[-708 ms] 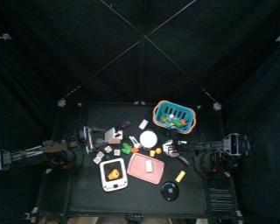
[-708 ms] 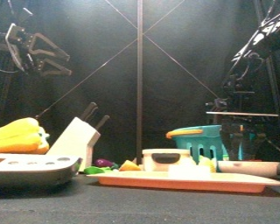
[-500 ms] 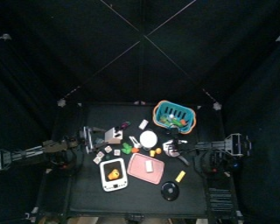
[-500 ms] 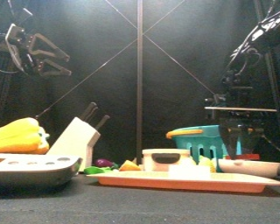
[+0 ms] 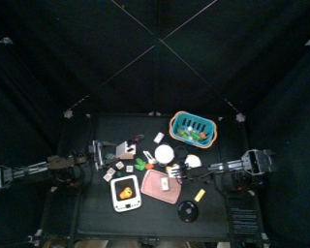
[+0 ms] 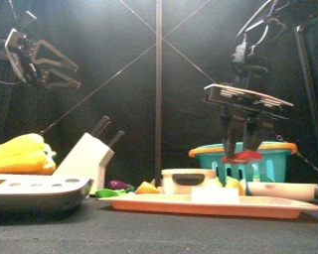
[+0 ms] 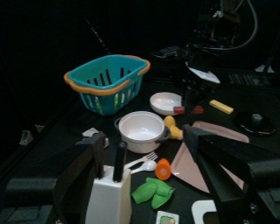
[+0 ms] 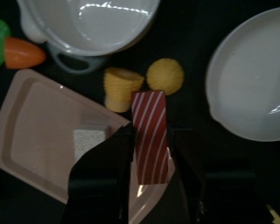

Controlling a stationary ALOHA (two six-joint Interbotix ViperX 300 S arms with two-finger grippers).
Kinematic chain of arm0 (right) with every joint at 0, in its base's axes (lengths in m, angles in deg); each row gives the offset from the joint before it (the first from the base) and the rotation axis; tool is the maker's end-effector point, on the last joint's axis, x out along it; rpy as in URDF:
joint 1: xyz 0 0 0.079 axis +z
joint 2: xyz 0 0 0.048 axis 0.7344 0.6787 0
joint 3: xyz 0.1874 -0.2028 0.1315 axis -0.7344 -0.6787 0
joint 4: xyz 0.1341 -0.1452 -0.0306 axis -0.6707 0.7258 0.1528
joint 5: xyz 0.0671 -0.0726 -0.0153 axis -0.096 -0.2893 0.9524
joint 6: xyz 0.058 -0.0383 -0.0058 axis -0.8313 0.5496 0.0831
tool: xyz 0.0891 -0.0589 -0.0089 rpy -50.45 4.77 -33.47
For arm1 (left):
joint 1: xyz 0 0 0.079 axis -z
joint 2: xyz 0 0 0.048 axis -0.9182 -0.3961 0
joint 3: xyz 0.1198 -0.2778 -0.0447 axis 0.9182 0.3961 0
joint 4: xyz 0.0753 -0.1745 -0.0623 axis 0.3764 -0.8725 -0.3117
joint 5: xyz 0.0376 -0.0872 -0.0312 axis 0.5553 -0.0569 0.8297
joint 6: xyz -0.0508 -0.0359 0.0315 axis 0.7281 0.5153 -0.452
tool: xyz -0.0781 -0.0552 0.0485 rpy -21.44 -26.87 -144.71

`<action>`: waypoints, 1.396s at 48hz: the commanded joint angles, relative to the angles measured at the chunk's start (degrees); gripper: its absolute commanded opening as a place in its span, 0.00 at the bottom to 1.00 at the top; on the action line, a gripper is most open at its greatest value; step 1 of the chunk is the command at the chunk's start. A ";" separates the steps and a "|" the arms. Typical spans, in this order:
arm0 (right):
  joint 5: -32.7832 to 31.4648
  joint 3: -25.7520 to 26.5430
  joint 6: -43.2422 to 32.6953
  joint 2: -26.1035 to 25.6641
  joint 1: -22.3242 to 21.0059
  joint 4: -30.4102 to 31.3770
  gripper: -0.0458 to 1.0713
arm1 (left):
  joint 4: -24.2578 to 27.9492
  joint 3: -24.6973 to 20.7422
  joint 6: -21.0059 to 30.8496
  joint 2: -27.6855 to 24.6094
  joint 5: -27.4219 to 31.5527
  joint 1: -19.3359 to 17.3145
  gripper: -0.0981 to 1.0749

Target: Place salmon on rice

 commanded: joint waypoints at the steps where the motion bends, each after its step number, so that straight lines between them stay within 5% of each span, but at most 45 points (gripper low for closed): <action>1: 0.00 3.25 -2.72 1.14 1.93 0.62 0.61 | 0.00 -0.97 -0.09 -0.18 -0.26 -0.09 0.96; 25: -1.41 8.09 -14.41 8.09 7.03 1.67 0.61 | 0.09 -1.49 -0.09 -0.18 0.44 -0.26 0.96; 67: -3.25 9.14 -14.06 10.28 6.59 3.52 0.62 | 0.09 -1.49 -0.09 -0.18 2.11 -0.26 0.96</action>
